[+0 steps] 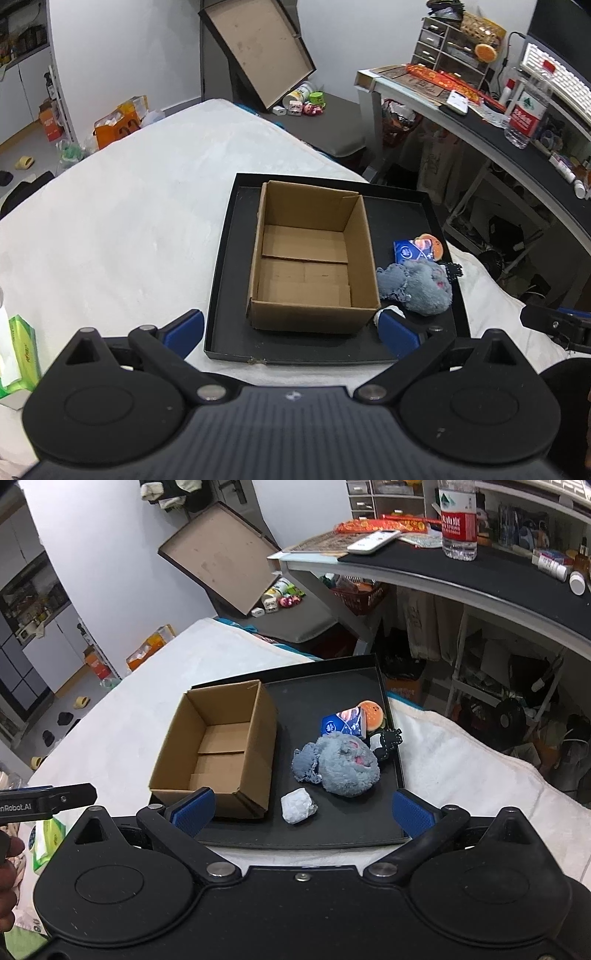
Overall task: Organize soft objects
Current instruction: 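Move both tools toward the cardboard box and gray plush on the tray, then grasp the cardboard box wall with the left gripper while the right gripper grasps the gray plush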
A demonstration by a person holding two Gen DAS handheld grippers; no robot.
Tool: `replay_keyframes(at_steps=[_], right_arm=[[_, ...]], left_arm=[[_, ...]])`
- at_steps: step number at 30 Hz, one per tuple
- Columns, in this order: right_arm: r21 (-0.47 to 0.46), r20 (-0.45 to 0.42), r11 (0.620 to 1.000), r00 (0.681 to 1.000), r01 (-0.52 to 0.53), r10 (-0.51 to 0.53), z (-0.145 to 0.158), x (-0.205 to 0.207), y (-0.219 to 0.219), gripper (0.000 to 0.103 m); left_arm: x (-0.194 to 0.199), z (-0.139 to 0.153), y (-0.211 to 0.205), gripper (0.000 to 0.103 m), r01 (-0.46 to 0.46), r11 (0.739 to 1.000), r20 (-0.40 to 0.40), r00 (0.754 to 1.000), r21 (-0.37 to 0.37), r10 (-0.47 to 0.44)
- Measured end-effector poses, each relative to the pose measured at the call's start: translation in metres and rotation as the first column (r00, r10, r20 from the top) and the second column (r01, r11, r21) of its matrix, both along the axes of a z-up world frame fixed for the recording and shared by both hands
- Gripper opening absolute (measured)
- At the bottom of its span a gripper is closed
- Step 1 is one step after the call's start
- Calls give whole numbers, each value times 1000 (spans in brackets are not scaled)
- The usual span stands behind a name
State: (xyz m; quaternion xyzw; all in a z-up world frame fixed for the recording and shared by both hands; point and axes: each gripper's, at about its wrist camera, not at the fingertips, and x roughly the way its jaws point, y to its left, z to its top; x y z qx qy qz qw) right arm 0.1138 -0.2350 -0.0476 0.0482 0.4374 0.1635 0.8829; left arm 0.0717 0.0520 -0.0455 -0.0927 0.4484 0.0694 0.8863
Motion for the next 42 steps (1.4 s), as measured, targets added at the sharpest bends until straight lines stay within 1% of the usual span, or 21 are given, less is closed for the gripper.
replay_keyframes(at_steps=[7,21,30,36,42], right_arm=[[-4,-39,1000,999,10,-11,-15,21,1,103],[-29,-117,1000,993,-3,0,-42,58,10,103],[-28,-162,1000,987,-6,2,-63,82,12,103],[-20,-205,1000,979,11,-15,-80,98,10,103],[-16,-225,1000,974,13,-16,-99,115,12,103]], left_arm=[[19,-14,9,100,-22,1000,-24,999,-16,22],[50,-44,20,98,-41,999,-85,996,-34,38],[66,-61,25,97,-53,998,-88,995,-34,49],[79,-73,30,95,-65,997,-115,991,-32,61],[92,-93,30,90,-60,998,-146,988,-28,56]])
